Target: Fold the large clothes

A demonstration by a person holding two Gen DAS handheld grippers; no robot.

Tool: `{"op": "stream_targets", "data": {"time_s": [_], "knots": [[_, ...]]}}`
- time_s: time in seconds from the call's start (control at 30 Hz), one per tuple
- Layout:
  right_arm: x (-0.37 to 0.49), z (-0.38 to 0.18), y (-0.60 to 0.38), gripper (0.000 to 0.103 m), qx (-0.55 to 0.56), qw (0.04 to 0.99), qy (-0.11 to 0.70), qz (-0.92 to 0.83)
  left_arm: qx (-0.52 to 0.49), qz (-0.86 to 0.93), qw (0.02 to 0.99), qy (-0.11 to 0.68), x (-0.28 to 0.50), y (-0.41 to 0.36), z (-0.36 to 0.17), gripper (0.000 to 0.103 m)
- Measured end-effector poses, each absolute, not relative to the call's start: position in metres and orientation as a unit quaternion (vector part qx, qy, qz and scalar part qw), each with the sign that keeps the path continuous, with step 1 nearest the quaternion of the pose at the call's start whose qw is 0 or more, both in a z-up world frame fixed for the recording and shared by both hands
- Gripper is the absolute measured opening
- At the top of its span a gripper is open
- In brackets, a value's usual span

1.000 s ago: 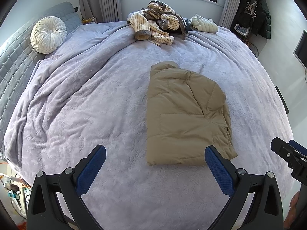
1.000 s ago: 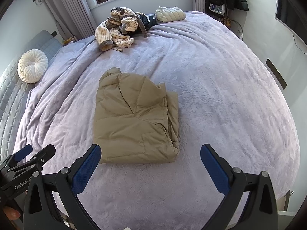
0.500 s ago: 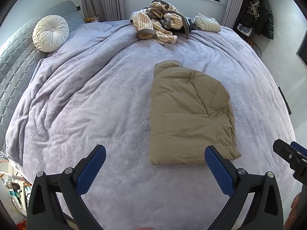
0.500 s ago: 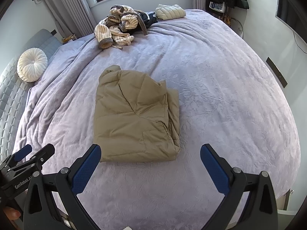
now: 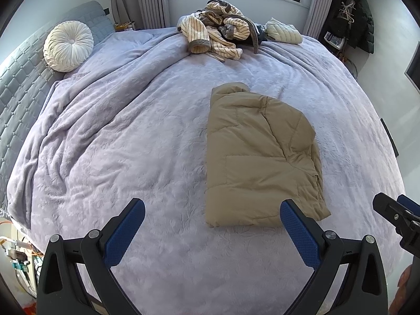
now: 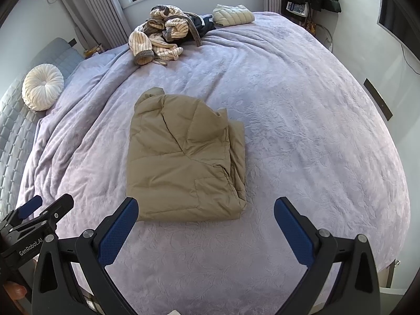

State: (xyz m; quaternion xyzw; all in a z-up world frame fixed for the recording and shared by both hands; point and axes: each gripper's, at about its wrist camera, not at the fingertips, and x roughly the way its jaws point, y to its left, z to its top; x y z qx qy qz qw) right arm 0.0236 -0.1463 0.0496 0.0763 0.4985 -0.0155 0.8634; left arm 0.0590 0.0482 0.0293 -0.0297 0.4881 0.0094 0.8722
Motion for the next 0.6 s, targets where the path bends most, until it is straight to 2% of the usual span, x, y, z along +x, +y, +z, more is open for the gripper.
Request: {"op": "stream_targets", "data": {"time_s": [0.6], "knots": [[0.0211,0.0429,-0.1401,0.103,0.071,0.861,0.503,-0.012,-0.03,0.009,0.872,0.488,0.0618,0.0475,0.0299,0.103]]}}
